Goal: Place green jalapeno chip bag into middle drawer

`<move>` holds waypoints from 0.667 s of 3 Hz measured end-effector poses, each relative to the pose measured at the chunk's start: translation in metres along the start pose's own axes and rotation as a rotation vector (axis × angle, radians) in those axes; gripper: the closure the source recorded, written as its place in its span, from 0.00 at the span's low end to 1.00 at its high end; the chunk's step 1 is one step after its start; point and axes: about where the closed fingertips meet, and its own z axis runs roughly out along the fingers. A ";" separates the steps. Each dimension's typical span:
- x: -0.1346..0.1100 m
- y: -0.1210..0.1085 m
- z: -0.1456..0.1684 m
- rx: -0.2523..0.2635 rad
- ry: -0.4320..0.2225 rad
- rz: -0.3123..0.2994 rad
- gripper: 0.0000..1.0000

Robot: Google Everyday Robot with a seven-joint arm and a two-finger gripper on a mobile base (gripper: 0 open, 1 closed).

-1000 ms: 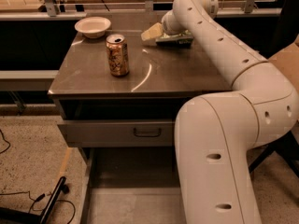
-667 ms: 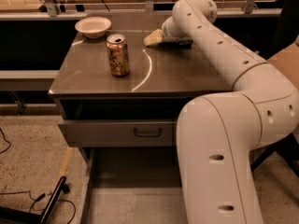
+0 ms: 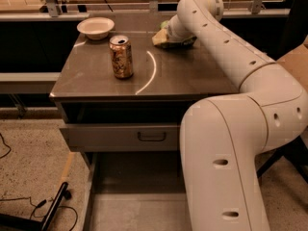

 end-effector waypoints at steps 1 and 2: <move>-0.005 0.000 -0.004 0.000 0.000 0.000 0.86; -0.008 0.000 -0.007 0.000 0.000 0.000 1.00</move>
Offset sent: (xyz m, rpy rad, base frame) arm 0.0000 0.0000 0.0059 0.0000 0.0000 0.0000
